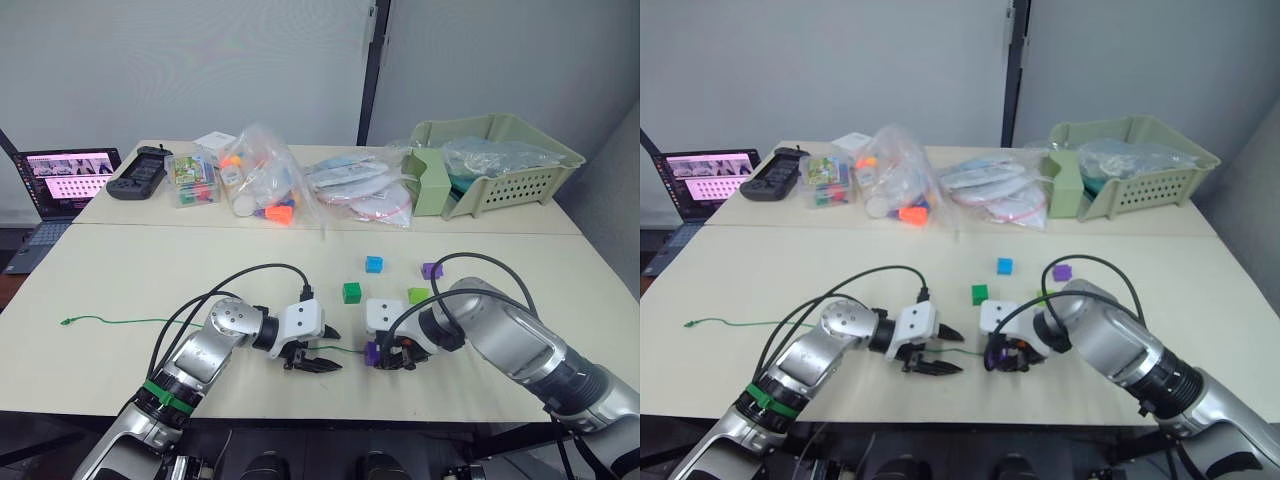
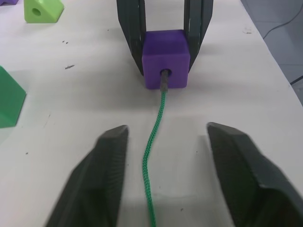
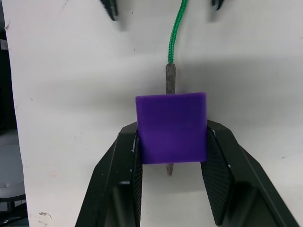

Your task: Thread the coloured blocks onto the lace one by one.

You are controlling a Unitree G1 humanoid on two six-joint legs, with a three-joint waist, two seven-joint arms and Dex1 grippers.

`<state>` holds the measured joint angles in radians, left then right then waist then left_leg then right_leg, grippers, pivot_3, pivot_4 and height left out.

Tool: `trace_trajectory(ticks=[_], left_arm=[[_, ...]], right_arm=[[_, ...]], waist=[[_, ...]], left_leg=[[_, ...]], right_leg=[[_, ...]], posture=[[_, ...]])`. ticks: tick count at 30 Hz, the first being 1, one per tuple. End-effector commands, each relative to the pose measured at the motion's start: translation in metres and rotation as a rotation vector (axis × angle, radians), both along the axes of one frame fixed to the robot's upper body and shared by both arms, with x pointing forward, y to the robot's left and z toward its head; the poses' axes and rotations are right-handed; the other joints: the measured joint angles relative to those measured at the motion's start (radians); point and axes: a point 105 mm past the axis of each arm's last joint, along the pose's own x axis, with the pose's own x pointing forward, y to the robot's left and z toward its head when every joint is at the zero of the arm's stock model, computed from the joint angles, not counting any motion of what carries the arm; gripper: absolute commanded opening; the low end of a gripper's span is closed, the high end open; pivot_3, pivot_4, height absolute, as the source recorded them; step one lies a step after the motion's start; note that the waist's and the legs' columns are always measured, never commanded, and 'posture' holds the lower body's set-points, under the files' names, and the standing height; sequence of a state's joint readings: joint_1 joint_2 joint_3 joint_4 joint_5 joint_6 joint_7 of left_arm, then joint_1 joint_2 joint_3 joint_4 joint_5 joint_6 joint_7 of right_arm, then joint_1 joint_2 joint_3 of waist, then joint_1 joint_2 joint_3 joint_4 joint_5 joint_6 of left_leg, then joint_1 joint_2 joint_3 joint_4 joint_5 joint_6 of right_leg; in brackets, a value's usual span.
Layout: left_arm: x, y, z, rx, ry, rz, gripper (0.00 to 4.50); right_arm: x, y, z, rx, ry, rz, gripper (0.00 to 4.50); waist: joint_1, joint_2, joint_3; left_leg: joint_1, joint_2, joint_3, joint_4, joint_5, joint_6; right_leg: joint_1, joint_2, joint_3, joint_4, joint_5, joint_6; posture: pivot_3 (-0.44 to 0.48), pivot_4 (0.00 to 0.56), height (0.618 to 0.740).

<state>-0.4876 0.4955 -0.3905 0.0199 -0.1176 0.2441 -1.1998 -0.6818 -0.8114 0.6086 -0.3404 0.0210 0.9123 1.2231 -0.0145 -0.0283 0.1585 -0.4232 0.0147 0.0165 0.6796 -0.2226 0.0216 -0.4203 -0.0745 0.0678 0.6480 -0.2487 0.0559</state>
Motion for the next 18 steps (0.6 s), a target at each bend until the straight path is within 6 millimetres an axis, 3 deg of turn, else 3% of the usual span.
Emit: trace_trajectory(ticks=[1, 5, 13, 18], left_arm=[[-0.001, -0.007, 0.006, -0.029, -0.019, -0.028, 1.19], [-0.004, -0.014, 0.008, -0.046, -0.015, -0.046, 0.00], [-0.001, -0.035, 0.008, -0.077, -0.013, -0.059, 0.00], [0.000, -0.032, 0.009, -0.081, -0.021, -0.048, 0.00]], right_arm=[[-0.005, 0.000, -0.009, -0.010, 0.030, 0.011, 1.17], [-0.004, -0.001, -0.010, -0.011, 0.027, 0.011, 1.17], [-0.006, -0.002, -0.010, -0.013, 0.029, 0.015, 1.17], [-0.007, -0.003, -0.011, -0.015, 0.033, 0.015, 1.17]], waist=[[0.000, 0.000, 0.000], [0.000, 0.000, 0.000], [0.000, 0.000, 0.000], [0.001, 0.000, 0.000]], left_leg=[[0.000, 0.000, 0.000, 0.000, 0.000, 0.000], [0.000, 0.000, 0.000, 0.000, 0.000, 0.000], [0.000, 0.000, 0.001, 0.000, 0.000, 0.000], [0.000, 0.000, 0.000, 0.000, 0.000, 0.000]], right_leg=[[0.000, 0.000, 0.000, 0.000, 0.000, 0.000], [0.000, 0.000, 0.000, 0.000, 0.000, 0.000], [0.000, 0.000, 0.000, 0.000, 0.000, 0.000], [0.000, 0.000, 0.000, 0.000, 0.000, 0.000]], posture=[[0.000, 0.150, 0.734], [0.000, 0.150, 0.734], [0.000, 0.150, 0.734], [0.000, 0.150, 0.734]])
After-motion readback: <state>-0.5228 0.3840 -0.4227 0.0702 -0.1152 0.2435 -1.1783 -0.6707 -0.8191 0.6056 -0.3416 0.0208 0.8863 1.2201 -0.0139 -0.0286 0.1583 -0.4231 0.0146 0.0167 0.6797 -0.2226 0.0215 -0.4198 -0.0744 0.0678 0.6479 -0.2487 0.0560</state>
